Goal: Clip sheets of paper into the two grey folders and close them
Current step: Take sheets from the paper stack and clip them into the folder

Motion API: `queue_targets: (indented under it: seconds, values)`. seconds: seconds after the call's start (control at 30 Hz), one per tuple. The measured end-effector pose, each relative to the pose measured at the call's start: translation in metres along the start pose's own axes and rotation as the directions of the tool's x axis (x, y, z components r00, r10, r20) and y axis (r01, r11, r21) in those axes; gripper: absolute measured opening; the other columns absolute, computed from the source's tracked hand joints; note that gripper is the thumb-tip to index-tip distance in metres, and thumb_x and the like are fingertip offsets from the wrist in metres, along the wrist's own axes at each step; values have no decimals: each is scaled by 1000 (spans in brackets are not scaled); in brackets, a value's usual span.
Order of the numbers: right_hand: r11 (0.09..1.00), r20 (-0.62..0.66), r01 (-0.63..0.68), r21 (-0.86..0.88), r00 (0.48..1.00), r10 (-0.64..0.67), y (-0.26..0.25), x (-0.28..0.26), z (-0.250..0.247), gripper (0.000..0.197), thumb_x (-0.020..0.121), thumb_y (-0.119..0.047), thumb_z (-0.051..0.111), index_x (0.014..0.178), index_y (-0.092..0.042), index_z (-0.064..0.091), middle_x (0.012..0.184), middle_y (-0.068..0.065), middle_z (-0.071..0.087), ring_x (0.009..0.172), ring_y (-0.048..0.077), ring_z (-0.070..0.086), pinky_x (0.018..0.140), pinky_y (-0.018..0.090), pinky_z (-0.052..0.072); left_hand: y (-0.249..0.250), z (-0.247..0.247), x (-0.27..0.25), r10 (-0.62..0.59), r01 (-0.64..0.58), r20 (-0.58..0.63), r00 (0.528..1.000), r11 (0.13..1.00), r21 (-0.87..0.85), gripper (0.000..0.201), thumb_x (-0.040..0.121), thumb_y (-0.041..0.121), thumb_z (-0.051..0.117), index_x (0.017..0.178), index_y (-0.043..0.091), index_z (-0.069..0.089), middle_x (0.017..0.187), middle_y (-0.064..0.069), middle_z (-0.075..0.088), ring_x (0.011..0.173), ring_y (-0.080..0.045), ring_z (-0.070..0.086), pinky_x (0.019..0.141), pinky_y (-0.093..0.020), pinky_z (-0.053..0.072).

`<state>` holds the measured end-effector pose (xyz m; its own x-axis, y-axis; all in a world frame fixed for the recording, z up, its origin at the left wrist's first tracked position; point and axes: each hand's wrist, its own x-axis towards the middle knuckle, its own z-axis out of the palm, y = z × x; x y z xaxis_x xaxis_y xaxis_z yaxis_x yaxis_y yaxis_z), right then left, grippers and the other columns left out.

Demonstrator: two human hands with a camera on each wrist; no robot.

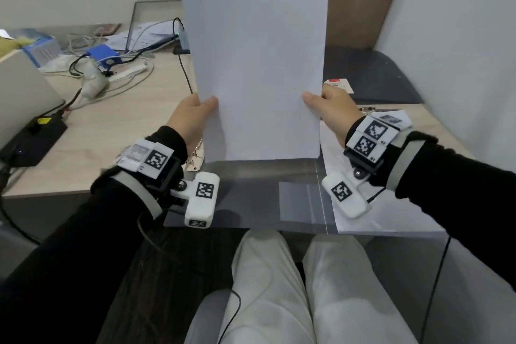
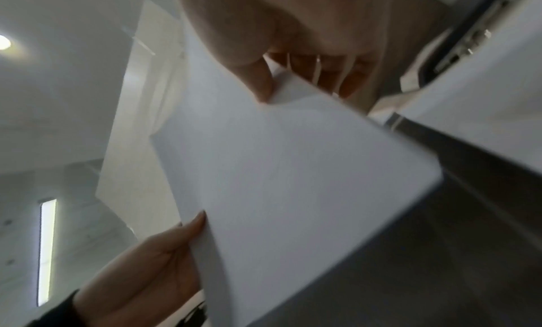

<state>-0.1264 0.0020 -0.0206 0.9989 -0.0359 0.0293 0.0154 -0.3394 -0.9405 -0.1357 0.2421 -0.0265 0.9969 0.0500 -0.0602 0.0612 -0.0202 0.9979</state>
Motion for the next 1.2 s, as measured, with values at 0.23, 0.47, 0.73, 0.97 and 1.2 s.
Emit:
queue_targets:
  seconds: [0.23,0.47,0.73,0.97,1.2]
  values:
    - [886,185,-167,-434,945,268,12,15,-17,20,85,-17,64,68,-15,54,73,2,54,74,19,52,66,21,43,-7,-26,3,-243,222,31,969,925,307,12,93,13,51,93,8,62,99,-11,61,84,-21,57,74,-26,47]
    - [790,227,-396,-468,810,540,52,12,-4,24,83,-24,67,67,-17,51,68,4,51,56,14,42,51,24,34,-29,-49,13,-259,301,-155,953,859,415,40,93,11,48,133,11,49,107,-4,54,100,-16,50,82,-29,44]
    - [749,271,-548,-372,708,652,52,10,2,23,88,-23,63,71,-19,48,66,-1,45,53,7,31,37,16,22,-35,-45,13,-351,369,-112,930,884,287,42,93,6,47,134,10,45,106,-7,59,80,-9,56,60,-22,48]
    - [745,275,-541,-390,704,655,54,8,9,18,87,-23,64,77,-18,51,70,-2,48,53,7,35,42,19,24,-38,-49,17,-361,373,-96,928,885,277,37,92,8,48,129,11,52,99,-1,59,84,-8,56,61,-22,43]
    - [756,285,-452,-473,734,617,45,3,20,17,84,-23,66,78,-15,53,66,2,50,56,12,38,46,24,25,-40,-54,17,-362,366,-70,929,882,297,41,91,7,48,132,10,51,109,-2,56,96,-12,53,63,-23,44]
